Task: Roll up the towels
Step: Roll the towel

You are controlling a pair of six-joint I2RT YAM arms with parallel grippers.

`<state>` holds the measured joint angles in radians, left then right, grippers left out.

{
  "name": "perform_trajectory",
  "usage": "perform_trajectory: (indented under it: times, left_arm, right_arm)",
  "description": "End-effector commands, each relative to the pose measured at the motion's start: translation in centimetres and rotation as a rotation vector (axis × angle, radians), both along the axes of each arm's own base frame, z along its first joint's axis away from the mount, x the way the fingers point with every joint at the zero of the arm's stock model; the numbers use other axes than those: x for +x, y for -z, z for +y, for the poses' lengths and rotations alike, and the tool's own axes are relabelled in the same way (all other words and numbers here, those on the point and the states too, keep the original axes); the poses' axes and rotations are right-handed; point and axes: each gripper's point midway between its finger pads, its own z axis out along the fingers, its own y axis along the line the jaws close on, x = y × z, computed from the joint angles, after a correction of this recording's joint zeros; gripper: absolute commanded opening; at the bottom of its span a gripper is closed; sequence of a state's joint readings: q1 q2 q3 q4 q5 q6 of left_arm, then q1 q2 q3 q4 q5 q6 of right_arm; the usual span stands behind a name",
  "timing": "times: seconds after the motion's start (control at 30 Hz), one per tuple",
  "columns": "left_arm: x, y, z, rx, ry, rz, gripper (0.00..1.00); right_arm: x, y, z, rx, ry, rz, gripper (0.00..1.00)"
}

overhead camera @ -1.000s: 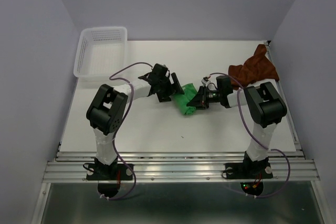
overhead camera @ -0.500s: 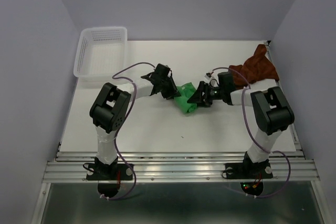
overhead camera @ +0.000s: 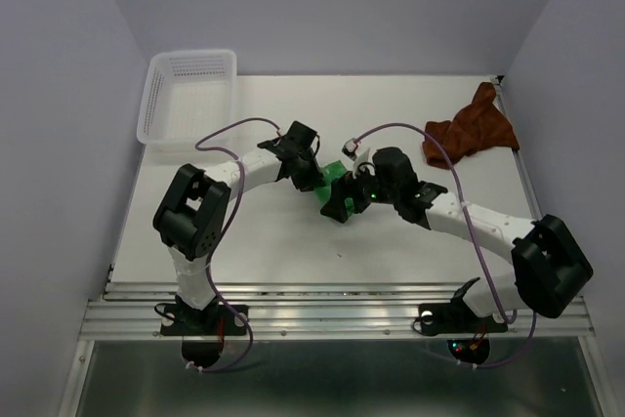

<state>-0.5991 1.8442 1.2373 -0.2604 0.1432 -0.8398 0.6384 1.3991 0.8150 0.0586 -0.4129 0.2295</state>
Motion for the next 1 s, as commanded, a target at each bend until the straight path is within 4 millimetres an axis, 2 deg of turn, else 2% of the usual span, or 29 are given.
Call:
perform_trajectory:
  times: [0.0,0.2,0.3,0.37,0.47,0.67,0.77,0.97]
  left_arm:
    - [-1.4,-0.7,0.7,0.037,-0.012,0.001,0.00]
    - [-2.0,0.0,0.6,0.047,-0.015,0.025,0.00]
    - [-2.1,-0.1,0.7,0.050,-0.023,0.029,0.00]
    - [-2.2,0.0,0.9,0.055,-0.027,0.034,0.00]
    - [-2.3,0.1,0.9,0.057,-0.029,0.040,0.00]
    - [-2.4,0.2,0.7,0.051,-0.021,0.044,0.00]
    - [-2.4,0.3,0.8,0.057,-0.018,0.046,0.00]
    - [-2.4,0.6,0.8,0.062,-0.018,0.053,0.00]
  right_arm:
    - [0.7,-1.0,-0.3,-0.111,0.053,-0.216,1.00]
    - [-0.8,1.0,1.7,-0.238,0.033,-0.265,1.00]
    - [0.0,1.5,1.5,-0.340,0.106,-0.319,1.00]
    - [-0.5,2.3,2.1,-0.374,0.108,-0.330,1.00]
    - [-0.5,3.3,2.0,-0.433,0.152,-0.355,1.00]
    - [0.4,5.6,-0.5,-0.538,0.333,-0.389,1.00]
    - [0.5,5.6,-0.7,-0.551,0.347,-0.409,1.00]
    - [0.4,3.8,-0.2,-0.511,0.337,-0.449,1.00]
